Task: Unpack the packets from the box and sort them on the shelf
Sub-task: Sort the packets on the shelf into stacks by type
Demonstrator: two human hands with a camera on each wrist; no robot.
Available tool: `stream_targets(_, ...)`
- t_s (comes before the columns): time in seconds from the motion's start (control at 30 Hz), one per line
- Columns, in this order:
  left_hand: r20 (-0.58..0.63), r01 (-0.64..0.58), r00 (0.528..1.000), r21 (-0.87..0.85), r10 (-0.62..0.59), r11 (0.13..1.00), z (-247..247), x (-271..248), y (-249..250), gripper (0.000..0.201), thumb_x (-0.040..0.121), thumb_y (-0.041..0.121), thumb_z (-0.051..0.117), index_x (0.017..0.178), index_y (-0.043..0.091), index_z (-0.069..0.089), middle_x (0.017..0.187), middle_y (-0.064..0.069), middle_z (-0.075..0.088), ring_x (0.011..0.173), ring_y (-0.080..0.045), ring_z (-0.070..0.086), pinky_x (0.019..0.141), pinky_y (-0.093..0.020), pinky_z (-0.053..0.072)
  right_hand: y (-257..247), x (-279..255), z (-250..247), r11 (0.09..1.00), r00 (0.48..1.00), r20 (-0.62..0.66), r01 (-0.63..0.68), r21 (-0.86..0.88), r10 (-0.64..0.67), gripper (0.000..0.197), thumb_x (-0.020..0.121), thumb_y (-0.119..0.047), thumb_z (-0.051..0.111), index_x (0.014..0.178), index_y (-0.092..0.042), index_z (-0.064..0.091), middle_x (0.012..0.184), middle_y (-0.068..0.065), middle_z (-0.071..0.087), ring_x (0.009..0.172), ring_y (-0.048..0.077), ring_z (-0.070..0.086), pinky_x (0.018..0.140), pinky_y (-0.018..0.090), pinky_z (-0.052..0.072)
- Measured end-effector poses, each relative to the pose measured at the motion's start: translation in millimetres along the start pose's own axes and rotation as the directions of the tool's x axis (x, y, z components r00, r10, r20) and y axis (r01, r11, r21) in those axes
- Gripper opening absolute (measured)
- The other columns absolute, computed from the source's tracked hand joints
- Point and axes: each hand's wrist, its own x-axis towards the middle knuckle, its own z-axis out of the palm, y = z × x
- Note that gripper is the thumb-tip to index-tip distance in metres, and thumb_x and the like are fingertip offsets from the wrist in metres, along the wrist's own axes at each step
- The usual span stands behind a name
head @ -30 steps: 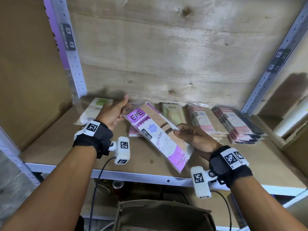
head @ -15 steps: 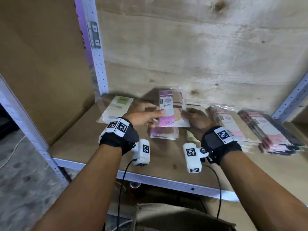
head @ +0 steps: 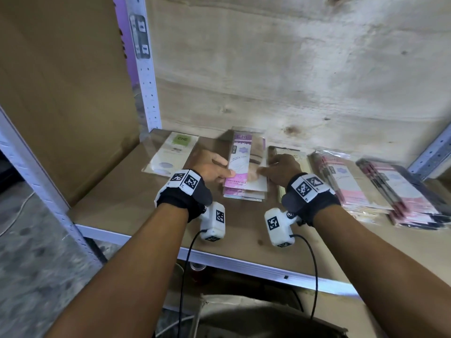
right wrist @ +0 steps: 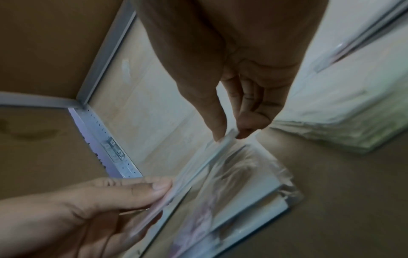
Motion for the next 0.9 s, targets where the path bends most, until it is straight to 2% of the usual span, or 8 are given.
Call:
stream_targets(0.1,0.006,0.023,1.000,0.027,-0.023,0.999,6.7,1.4,-3.6,0.045,0.078,-0.005,0.076,0.118,-0.014,0.058,0.110,-0.030,0.067,0.065,-0.020,0.063,0.060,-0.023,0.055,-1.3,1.1,-1.4,0.995,1.000,0.004,0.005,-0.105,-0.004,0.055,0.080,-0.033,0.079,0.125,-0.008,0.061,0.124,0.010,0.065,0.114,0.027,0.061,0.086,0.025,0.047)
stream_targets(0.2,-0.009,0.039,0.999,0.055,-0.039,0.998,10.7,3.3,-5.9,0.045,0.078,-0.005,0.077,0.117,-0.014,0.059,0.109,-0.031,0.067,0.064,-0.022,0.062,0.063,-0.027,0.056,-5.4,1.1,-0.6,0.985,1.000,0.018,-0.013,-0.171,0.017,0.058,0.080,-0.032,0.079,0.129,-0.006,0.060,0.130,0.011,0.062,0.118,0.027,0.060,0.079,0.022,0.042)
stream_targets(0.37,-0.013,0.055,0.998,0.085,-0.054,0.995,11.3,5.4,-7.5,0.044,0.077,-0.005,0.077,0.117,-0.013,0.060,0.108,-0.031,0.067,0.062,-0.022,0.062,0.055,-0.022,0.056,-4.4,3.7,4.0,0.976,0.999,0.030,-0.022,-0.218,0.029,0.061,0.079,-0.030,0.080,0.131,-0.006,0.059,0.135,0.014,0.057,0.120,0.028,0.058,0.082,0.025,0.045)
stream_targets(0.57,-0.009,0.066,0.998,0.112,-0.066,0.991,11.7,7.3,-8.7,0.045,0.076,-0.005,0.079,0.116,-0.013,0.061,0.107,-0.030,0.069,0.071,-0.030,0.066,0.068,-0.032,0.059,0.1,6.0,9.0,0.973,0.999,0.028,-0.024,-0.228,0.031,0.058,0.078,-0.027,0.081,0.127,-0.005,0.061,0.133,0.017,0.054,0.112,0.032,0.061,0.091,0.033,0.053)
stream_targets(0.67,-0.017,0.059,0.998,0.137,-0.057,0.989,11.9,7.5,-8.9,0.045,0.075,-0.004,0.080,0.115,-0.012,0.061,0.106,-0.028,0.069,0.069,-0.027,0.066,0.064,-0.029,0.059,1.1,6.7,10.9,0.970,0.999,0.019,-0.023,-0.241,0.028,0.056,0.077,-0.027,0.082,0.124,-0.004,0.062,0.130,0.017,0.055,0.109,0.032,0.062,0.089,0.034,0.054)
stream_targets(0.77,-0.038,0.033,0.999,0.172,-0.027,0.984,10.8,7.3,-8.8,0.042,0.076,0.005,0.082,0.113,-0.007,0.066,0.104,-0.024,0.071,0.065,-0.024,0.065,0.061,-0.026,0.058,0.0,6.1,10.0,0.960,0.999,0.033,-0.009,-0.281,0.019,0.048,0.077,-0.027,0.081,0.115,-0.003,0.065,0.122,0.016,0.060,0.099,0.030,0.061,0.076,0.031,0.051)
stream_targets(0.83,-0.071,-0.005,0.997,0.250,0.024,0.968,3.0,5.9,-9.6,0.039,0.077,0.020,0.083,0.110,0.002,0.071,0.105,-0.017,0.073,0.073,-0.026,0.067,0.075,-0.030,0.059,-4.4,3.7,7.4,0.949,1.000,0.020,0.022,-0.314,-0.017,0.042,0.079,-0.026,0.077,0.111,-0.002,0.063,0.116,0.015,0.062,0.091,0.028,0.057,0.072,0.030,0.046)
stream_targets(0.9,-0.130,-0.021,0.989,0.316,0.066,0.948,-13.0,3.0,-10.8,0.039,0.078,0.031,0.081,0.109,0.010,0.074,0.109,-0.008,0.074,0.094,-0.025,0.070,0.092,-0.036,0.056,-11.9,2.1,3.4,0.925,0.996,-0.006,0.082,-0.371,-0.091,0.040,0.082,-0.027,0.072,0.114,-0.004,0.060,0.119,0.016,0.061,0.095,0.029,0.056,0.075,0.030,0.043)
